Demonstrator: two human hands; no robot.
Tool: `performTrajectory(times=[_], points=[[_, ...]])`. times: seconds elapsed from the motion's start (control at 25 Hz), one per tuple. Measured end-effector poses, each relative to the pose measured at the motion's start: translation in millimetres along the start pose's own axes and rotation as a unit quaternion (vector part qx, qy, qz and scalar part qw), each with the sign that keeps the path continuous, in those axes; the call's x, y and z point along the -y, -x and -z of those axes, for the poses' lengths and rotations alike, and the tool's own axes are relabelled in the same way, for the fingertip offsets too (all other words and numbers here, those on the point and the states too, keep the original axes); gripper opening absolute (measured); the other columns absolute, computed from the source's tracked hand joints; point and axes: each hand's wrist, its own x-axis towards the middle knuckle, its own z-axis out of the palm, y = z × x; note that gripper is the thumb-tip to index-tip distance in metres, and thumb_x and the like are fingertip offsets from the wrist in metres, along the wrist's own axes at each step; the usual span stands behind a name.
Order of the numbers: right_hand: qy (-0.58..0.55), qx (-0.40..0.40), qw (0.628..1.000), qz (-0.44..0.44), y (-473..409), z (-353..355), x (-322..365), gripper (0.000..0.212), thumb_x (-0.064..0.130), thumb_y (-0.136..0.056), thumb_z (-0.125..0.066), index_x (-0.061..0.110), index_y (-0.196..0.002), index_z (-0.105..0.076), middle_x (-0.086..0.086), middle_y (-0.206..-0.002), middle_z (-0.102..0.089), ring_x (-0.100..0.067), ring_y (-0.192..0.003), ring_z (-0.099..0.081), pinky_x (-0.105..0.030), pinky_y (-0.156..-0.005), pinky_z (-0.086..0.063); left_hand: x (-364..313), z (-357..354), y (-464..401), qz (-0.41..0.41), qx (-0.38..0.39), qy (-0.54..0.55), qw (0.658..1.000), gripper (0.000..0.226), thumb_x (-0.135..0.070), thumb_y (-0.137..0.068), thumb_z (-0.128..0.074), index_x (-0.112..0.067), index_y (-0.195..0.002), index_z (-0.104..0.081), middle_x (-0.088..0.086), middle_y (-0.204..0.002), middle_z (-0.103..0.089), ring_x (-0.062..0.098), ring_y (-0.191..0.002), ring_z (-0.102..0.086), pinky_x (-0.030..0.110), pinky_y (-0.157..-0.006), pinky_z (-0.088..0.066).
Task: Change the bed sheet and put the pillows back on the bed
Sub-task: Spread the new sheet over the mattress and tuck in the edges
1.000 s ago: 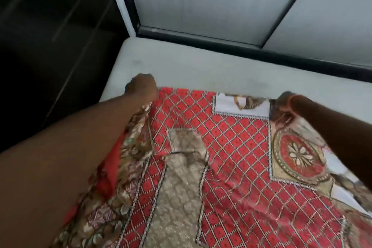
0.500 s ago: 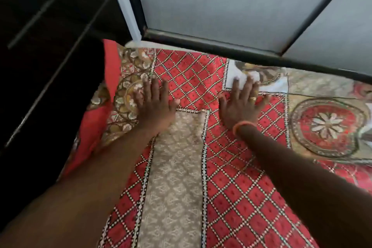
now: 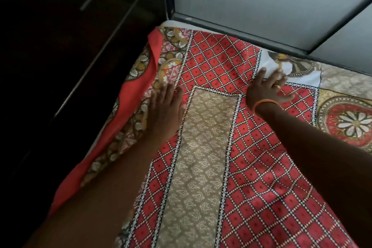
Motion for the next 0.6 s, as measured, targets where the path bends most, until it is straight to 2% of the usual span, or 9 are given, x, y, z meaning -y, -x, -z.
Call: performTrajectory(times=[0.12, 0.2, 0.28, 0.36, 0.44, 0.52, 0.6], points=[[-0.041, 0.028, 0.999, 0.021, 59.2, -1.9, 33.5, 0.063, 0.037, -0.102, -0.028, 0.011, -0.155, -0.005, -0.022, -0.161, 0.007, -0.044, -0.148, 0.004, -0.074, -0.109, -0.008, 20.7, 3.7, 96.8, 0.062, -0.028, 0.015, 0.998, 0.056, -0.036, -0.103, -0.028, -0.012, -0.153, -0.033, 0.017, -0.16, -0.027, 0.034, -0.15, -0.019, 0.051, -0.12, -0.019], [-0.037, 0.023, 0.992, 0.115, 128.8, -18.4, 55.5, 0.062, 0.032, -0.102, -0.033, 0.009, -0.154, -0.009, -0.022, -0.162, 0.001, -0.043, -0.148, -0.001, -0.069, -0.113, -0.009, 39.3, 11.8, 157.8, 0.148, -0.032, -0.005, 0.988, 0.059, -0.03, -0.101, -0.037, -0.005, -0.153, -0.029, 0.021, -0.159, -0.026, 0.037, -0.147, -0.025, 0.051, -0.119, -0.022], [-0.017, 0.03, 0.969, 0.246, 214.0, -39.2, 79.7, 0.06, 0.017, -0.099, -0.039, 0.011, -0.153, -0.015, -0.022, -0.16, -0.007, -0.043, -0.148, -0.008, -0.068, -0.114, -0.01, 60.7, 24.5, 207.3, 0.272, -0.026, 0.006, 0.962, 0.064, -0.023, -0.097, -0.05, 0.003, -0.151, -0.028, 0.026, -0.154, -0.032, 0.041, -0.141, -0.034, 0.051, -0.117, -0.026], [-0.005, 0.059, 0.938, 0.341, 277.1, -48.8, 117.8, 0.054, 0.016, -0.095, -0.045, 0.015, -0.147, -0.034, -0.02, -0.153, -0.027, -0.042, -0.141, -0.026, -0.067, -0.109, -0.018, 84.9, 40.2, 241.9, 0.357, -0.018, 0.052, 0.933, 0.064, -0.018, -0.096, -0.059, 0.006, -0.148, -0.032, 0.031, -0.145, -0.042, 0.046, -0.13, -0.044, 0.052, -0.108, -0.036], [0.0, 0.05, 0.909, 0.413, 298.0, -48.5, 167.1, 0.045, 0.025, -0.091, -0.05, 0.017, -0.135, -0.048, -0.017, -0.136, -0.044, -0.04, -0.124, -0.046, -0.057, -0.101, -0.032, 106.5, 53.9, 258.3, 0.363, 0.03, 0.061, 0.929, 0.061, -0.02, -0.096, -0.057, 0.002, -0.148, -0.034, 0.027, -0.143, -0.046, 0.043, -0.128, -0.047, 0.049, -0.106, -0.038], [0.024, 0.043, 0.882, 0.469, 298.4, -46.3, 210.1, 0.049, 0.032, -0.092, -0.048, 0.018, -0.139, -0.043, -0.014, -0.136, -0.044, -0.038, -0.121, -0.047, -0.053, -0.099, -0.036, 119.2, 60.0, 257.9, 0.366, 0.092, 0.031, 0.925, 0.056, -0.023, -0.097, -0.054, -0.005, -0.147, -0.037, 0.02, -0.142, -0.048, 0.038, -0.128, -0.048, 0.047, -0.104, -0.039], [0.082, 0.045, 0.859, 0.504, 295.7, -44.9, 240.1, 0.059, 0.04, -0.091, -0.052, 0.02, -0.144, -0.036, -0.012, -0.144, -0.036, -0.036, -0.128, -0.041, -0.054, -0.101, -0.035, 125.2, 68.3, 247.6, 0.366, 0.115, -0.016, 0.923, 0.038, -0.019, -0.098, -0.05, -0.013, -0.135, -0.051, 0.011, -0.129, -0.057, 0.033, -0.113, -0.061, 0.044, -0.087, -0.05]])
